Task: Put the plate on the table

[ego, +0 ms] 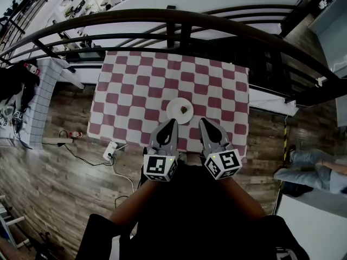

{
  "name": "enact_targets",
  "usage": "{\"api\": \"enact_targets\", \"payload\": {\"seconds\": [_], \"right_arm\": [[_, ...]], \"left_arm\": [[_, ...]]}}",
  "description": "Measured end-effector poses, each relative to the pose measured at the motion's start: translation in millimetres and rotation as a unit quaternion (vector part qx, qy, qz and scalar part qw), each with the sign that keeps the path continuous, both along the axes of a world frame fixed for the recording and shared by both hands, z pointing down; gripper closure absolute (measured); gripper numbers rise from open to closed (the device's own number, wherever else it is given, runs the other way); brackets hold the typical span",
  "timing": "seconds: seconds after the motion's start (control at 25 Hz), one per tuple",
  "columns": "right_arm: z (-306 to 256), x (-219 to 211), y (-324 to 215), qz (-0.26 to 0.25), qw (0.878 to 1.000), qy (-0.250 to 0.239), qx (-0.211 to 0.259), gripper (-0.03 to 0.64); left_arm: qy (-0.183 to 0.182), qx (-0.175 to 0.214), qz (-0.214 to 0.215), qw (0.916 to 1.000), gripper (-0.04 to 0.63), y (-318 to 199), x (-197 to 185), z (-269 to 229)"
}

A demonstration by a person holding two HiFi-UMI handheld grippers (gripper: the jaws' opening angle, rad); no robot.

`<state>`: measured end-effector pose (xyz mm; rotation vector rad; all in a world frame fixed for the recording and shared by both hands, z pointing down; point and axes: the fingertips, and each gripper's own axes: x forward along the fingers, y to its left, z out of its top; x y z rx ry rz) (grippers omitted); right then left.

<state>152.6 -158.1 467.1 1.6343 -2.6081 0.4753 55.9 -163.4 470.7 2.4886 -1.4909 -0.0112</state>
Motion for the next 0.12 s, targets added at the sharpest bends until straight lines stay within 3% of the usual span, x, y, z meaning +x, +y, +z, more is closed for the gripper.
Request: {"api": "enact_targets", "payload": {"seconds": [0.12], "right_arm": [[3.2,1.0,3.9,-0.001,1.000,0.000,-0.004,0.620]], "left_arm": [[0.000,-0.005,0.000,1.0000,0.586,4.8,1.2,4.4]]}}
